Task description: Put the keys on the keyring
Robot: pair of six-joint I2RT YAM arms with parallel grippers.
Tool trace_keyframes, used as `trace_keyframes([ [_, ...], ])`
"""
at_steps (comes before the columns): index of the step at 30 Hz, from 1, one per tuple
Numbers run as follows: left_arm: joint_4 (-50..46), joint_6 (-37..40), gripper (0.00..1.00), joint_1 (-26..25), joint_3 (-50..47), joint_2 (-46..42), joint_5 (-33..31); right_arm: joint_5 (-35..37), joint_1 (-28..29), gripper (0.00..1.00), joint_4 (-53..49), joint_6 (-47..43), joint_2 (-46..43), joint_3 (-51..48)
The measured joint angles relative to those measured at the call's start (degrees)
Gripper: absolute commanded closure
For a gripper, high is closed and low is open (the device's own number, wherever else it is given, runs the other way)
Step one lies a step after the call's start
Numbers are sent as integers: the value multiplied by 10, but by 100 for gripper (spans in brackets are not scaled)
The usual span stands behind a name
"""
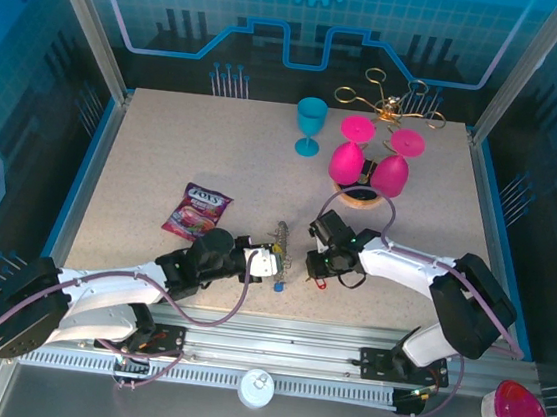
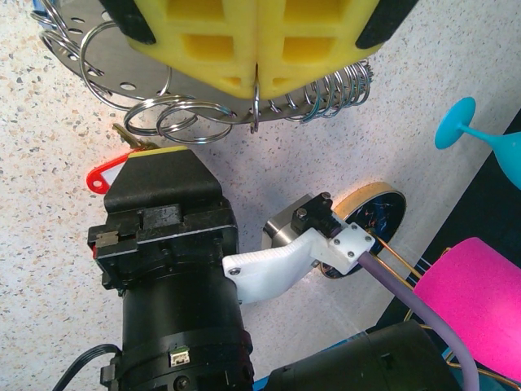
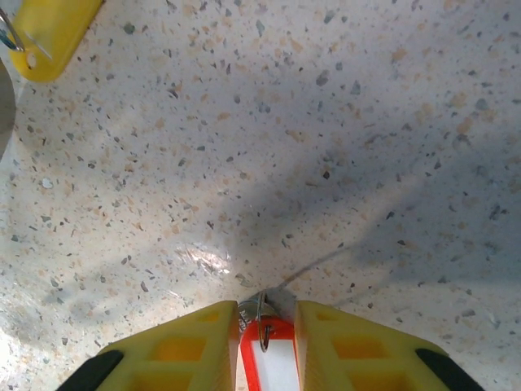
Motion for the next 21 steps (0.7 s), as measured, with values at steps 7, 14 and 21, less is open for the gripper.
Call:
trace_keyframes([
  [7,0,0,100,0,0,0,0,0,5,80,0,0,10,0],
  [14,0,0,100,0,0,0,0,-2,7,83,-2,0,15,0],
  [21,0,0,100,1,0,0,0,-2,7,93,-4,4,18,3],
])
